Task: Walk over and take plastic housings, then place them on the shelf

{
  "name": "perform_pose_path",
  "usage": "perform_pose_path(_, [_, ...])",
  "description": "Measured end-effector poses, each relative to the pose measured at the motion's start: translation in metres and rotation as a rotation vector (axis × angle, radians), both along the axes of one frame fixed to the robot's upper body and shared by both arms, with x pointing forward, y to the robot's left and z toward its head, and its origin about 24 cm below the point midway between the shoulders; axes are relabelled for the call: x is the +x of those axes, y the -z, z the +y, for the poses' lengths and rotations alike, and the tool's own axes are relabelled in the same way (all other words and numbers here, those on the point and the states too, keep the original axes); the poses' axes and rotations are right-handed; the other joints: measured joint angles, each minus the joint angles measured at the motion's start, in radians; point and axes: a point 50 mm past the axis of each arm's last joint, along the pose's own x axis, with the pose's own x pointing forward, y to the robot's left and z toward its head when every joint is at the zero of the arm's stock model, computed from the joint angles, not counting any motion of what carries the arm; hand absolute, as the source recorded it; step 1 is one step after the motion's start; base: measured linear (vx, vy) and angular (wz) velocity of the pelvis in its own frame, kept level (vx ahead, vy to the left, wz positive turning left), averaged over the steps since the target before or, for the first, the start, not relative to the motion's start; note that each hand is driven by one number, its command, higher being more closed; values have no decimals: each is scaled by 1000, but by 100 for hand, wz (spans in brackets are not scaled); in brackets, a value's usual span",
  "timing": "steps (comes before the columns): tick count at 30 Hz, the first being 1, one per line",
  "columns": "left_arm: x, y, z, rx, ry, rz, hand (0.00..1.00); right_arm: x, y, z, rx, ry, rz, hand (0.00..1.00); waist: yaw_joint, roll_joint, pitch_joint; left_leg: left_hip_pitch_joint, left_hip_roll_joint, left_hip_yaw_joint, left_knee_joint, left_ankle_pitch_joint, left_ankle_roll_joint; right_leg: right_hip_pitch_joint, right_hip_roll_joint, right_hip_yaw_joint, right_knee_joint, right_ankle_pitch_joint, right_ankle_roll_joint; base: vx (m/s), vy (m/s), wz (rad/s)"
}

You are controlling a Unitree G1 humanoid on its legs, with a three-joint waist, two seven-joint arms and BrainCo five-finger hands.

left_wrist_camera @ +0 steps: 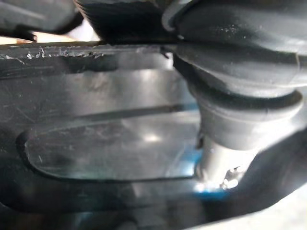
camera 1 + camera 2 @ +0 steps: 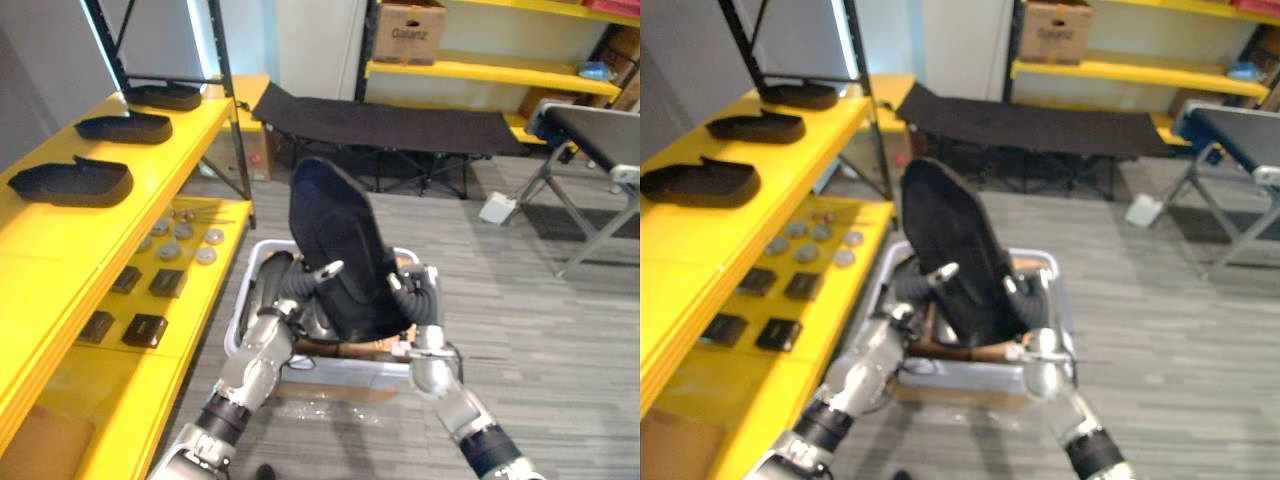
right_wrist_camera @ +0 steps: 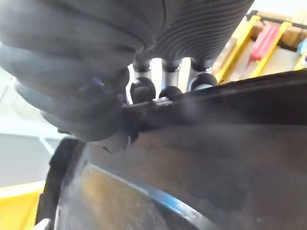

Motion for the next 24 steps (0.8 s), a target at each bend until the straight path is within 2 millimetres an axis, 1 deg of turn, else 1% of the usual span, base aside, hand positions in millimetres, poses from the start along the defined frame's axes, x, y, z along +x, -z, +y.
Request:
perform_pose_path(10, [-1,0,-1,22,7,-8,100,0,0,-1,11,2,4,100,0,0,0,0,0,0,0,0,0,0,0,-1,0,0,0,0,0,0])
perform_pose_path(11, [-1,1,-2,31,12,-10,0,0,0,-1,16,3,8,100,0,0,0,0,0,0,0,0,0,0,0,-1,0,0,0,0,0,0])
perform_pose_path(14, [-6,0,-7,58,77,-21,0,2,3,-8,20,49,42,100,0,0,0,0,0,0,0,0,0,-1,0,-1,-1,0,0,0,0,0])
perform_pose_path(16, [-8,-2,-11,60,112,-29,0,3,2,-11,23,65,33,100,0,1,0,0,0,1,0,0,0,-2,0,-1,-1,0,0,0,0,0])
perform_pose_path(19, [-12,0,-17,70,165,-28,0,3,1,-14,31,73,34,100,0,1,1,1,1,1,0,0,0,-2,0,-1,-1,0,0,0,0,0])
perform_pose_path(24, [-14,1,-19,89,207,-40,0,4,1,-17,18,75,33,100,0,2,1,1,1,2,0,0,0,-2,1,0,-1,0,0,0,0,0])
